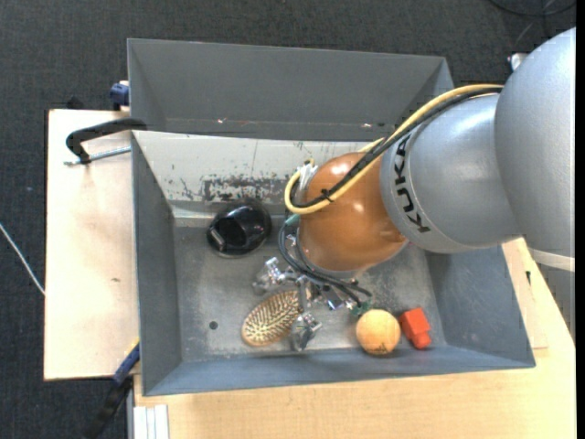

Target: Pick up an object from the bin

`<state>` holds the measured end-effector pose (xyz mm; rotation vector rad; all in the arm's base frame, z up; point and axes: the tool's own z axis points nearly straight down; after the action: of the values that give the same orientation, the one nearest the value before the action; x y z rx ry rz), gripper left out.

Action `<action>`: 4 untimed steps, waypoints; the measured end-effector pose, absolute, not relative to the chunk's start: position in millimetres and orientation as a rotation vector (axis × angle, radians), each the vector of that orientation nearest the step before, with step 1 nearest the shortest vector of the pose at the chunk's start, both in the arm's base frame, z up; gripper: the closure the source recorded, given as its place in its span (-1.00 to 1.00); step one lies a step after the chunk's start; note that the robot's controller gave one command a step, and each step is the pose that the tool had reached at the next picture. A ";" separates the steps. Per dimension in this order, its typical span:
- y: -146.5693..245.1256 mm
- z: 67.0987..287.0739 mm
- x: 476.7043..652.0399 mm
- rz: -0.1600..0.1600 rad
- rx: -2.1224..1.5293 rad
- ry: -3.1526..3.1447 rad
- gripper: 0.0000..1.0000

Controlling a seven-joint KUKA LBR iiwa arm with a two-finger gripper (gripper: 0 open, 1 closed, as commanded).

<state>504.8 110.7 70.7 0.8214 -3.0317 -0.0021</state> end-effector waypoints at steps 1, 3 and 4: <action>112.4 73.2 495.8 -0.002 0.900 -3.022 1.00; 112.1 77.3 493.8 -0.002 0.900 -3.014 1.00; 111.8 98.4 490.7 -0.004 0.898 -3.005 1.00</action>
Offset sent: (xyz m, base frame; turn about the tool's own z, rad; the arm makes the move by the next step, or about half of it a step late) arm 0.0000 0.0000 0.0000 0.0000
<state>490.7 111.8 98.4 0.8975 -3.0054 -0.0040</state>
